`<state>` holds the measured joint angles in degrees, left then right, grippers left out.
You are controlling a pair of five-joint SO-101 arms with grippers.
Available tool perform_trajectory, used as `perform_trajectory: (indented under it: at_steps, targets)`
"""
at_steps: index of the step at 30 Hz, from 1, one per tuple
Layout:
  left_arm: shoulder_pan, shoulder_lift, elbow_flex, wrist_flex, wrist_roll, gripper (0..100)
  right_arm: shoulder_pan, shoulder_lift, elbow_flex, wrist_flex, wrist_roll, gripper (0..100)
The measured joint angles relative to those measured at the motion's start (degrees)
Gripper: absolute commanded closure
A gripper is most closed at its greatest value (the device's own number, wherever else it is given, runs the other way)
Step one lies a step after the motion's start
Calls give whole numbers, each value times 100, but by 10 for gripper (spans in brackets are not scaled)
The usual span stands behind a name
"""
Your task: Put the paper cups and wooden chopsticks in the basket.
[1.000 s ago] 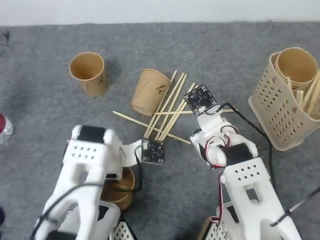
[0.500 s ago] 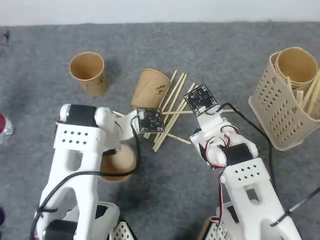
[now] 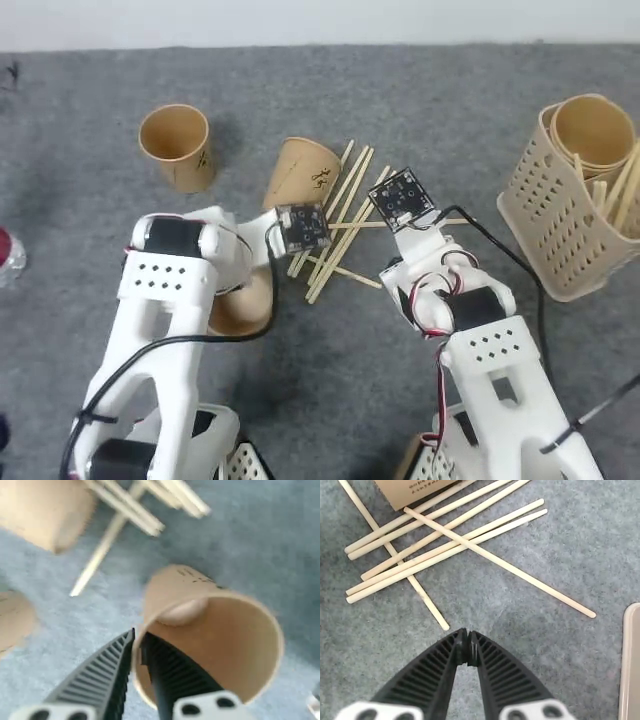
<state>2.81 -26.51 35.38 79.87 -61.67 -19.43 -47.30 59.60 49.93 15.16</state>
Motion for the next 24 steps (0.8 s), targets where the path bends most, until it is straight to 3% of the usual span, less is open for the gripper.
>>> perform_trajectory:
  at_steps: [5, 7, 12, 14, 20, 24]
  targets:
    - [-9, 0, 0, -545, 835, 718, 0, 0, 0, 0, -281, 988]
    - [-9, 0, 0, -862, 1284, 717, 0, 0, 0, 0, -334, 978]
    - [-149, 0, -202, -1196, 2514, 717, 0, 0, -290, 369, -352, 819]
    - [-343, 0, -501, -1196, 3051, 717, 0, 44, -738, 791, -387, 834]
    - [-1565, -484, -1037, -932, 4598, 717, -422, 985, -2418, 1697, -765, 855]
    - [-2585, -1415, -510, -686, 4976, 717, -1020, 2198, -3921, 2488, -1081, 855]
